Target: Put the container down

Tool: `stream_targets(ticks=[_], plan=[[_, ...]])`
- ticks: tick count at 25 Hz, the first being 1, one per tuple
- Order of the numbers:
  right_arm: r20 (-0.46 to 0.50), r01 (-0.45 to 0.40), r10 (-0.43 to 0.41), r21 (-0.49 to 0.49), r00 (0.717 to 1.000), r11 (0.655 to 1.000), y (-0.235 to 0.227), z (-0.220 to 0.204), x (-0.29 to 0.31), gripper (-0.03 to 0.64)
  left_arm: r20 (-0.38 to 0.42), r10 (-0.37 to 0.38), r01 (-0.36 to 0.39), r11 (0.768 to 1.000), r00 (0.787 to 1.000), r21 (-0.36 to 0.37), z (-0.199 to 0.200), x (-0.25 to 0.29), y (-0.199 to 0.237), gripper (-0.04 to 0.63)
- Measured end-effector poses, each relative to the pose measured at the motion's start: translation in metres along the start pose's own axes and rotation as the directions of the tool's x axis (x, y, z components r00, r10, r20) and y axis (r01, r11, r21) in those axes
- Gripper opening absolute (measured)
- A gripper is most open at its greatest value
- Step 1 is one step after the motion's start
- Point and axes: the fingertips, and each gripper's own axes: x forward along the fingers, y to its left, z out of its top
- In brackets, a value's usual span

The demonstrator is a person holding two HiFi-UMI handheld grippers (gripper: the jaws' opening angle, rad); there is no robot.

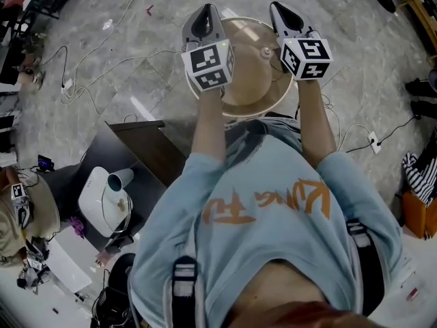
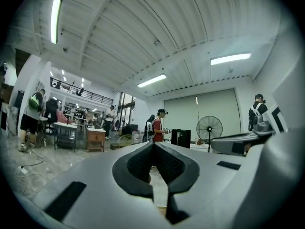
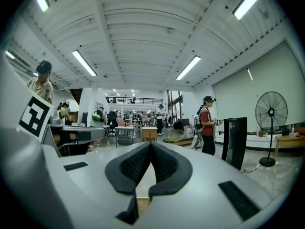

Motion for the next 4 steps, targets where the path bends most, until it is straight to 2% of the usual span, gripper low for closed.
stream_targets(ticks=[4], plan=[[-0.001, 0.004, -0.004, 0.009, 1.000, 1.000, -0.0027, -0.0021, 0.0020, 0.011, -0.013, -0.045, 0.045, 0.999, 0.999, -0.010, -0.0061, 0.0055, -0.0056, 0.025]])
